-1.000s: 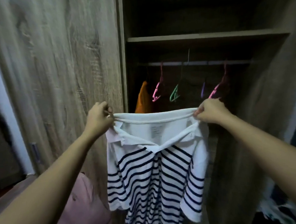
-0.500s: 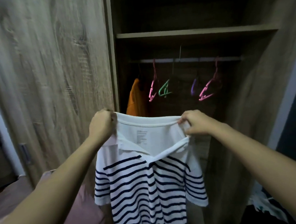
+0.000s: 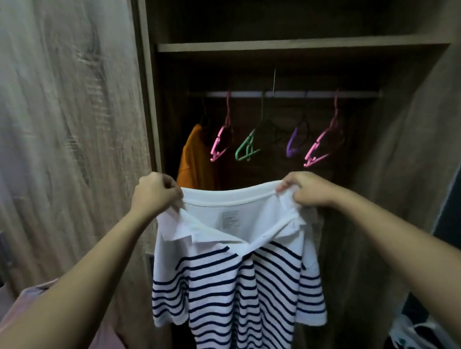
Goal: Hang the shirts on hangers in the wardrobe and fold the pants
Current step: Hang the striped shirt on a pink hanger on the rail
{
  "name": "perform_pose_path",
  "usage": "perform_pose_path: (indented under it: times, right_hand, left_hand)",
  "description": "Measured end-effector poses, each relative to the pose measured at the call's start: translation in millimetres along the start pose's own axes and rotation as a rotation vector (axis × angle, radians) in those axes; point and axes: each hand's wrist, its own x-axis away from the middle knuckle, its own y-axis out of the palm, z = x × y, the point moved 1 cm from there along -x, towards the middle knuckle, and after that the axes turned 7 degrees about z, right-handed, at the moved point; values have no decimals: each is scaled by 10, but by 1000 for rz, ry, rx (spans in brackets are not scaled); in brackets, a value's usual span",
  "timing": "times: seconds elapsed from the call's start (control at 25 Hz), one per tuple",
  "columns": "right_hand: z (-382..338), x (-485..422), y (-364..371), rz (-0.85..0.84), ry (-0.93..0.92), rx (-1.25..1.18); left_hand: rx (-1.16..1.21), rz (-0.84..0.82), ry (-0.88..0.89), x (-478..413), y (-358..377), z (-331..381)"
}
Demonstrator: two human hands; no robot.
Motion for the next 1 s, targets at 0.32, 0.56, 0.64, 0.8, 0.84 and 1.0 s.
perform_pose_path:
  times: [0.32, 0.56, 0.64, 0.8, 0.84, 1.0]
  right_hand:
    - [-211, -502, 23, -23, -221, 117]
    - [-9, -723, -161, 54, -317, 166]
    - [106, -766, -238, 60, -318, 171]
    - [322, -749, -327, 60, -288, 166]
    - [353, -733, -339, 60, -282, 170]
    - [376, -696, -303, 51, -268, 172]
  left_hand:
    - [175, 69, -37, -804, 483, 535]
    - [254, -179, -287, -1720, 1067, 841]
    - [303, -232, -353, -1887, 1266, 846]
    - [161, -42, -239, -1994, 1481, 961]
    - [133, 4, -220, -1982, 1474, 998]
    - [89, 60, -164, -1933, 1335, 1046]
